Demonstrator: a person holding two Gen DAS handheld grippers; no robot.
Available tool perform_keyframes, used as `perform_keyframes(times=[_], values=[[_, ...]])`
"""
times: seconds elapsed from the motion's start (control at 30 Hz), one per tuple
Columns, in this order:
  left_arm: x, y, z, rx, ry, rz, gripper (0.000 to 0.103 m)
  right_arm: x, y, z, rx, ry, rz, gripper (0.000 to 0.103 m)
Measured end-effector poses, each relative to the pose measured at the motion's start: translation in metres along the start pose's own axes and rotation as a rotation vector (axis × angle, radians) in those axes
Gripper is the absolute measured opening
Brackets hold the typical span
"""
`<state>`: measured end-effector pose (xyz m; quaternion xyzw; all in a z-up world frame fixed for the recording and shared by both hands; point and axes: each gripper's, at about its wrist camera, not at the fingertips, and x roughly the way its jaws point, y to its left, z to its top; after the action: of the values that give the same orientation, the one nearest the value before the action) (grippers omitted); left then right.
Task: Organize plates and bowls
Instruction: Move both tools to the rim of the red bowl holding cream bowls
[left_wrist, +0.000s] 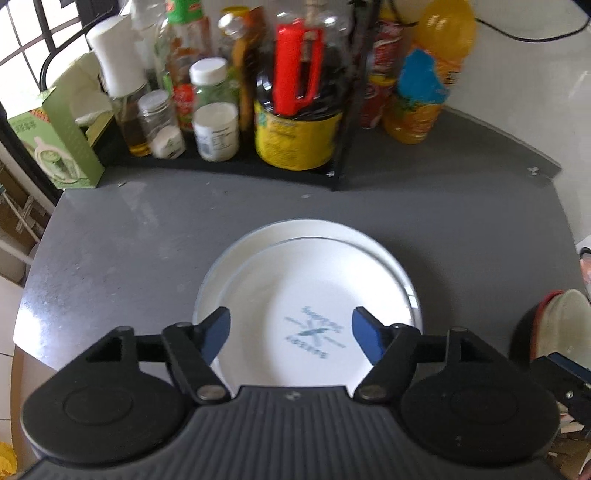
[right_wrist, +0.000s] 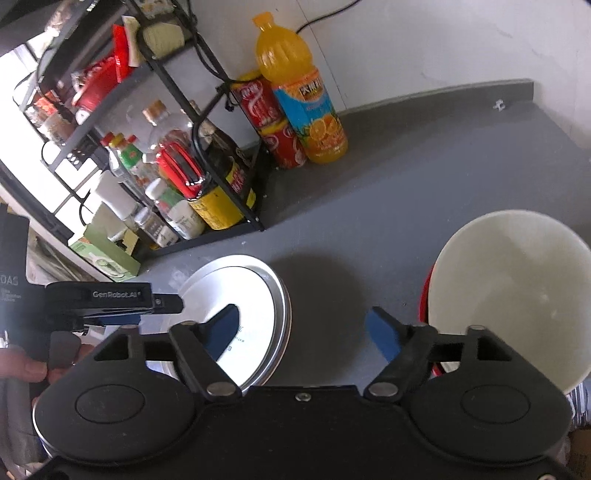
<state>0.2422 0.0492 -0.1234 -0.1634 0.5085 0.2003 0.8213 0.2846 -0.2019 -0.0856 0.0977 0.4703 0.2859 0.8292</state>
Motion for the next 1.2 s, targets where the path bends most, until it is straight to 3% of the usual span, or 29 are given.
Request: perform_keyframes(times=[0.23, 0.8, 1.2], values=[[-0.020, -0.030, -0.016, -0.002, 0.018, -0.016, 0.085, -0.025, -0.007, -0.002, -0.026, -0.038, -0.010, 0.091], [-0.040, -0.097, -0.064, 0.028, 0.027, -0.047, 0.086, -0.083, -0.053, -0.021, -0.057, -0.080, -0.065, 0.098], [-0.050, -0.146, -0.079, 0.052, 0.012, -0.133, 0.086, -0.104, -0.094, -0.030, -0.005, -0.107, -0.135, 0.098]])
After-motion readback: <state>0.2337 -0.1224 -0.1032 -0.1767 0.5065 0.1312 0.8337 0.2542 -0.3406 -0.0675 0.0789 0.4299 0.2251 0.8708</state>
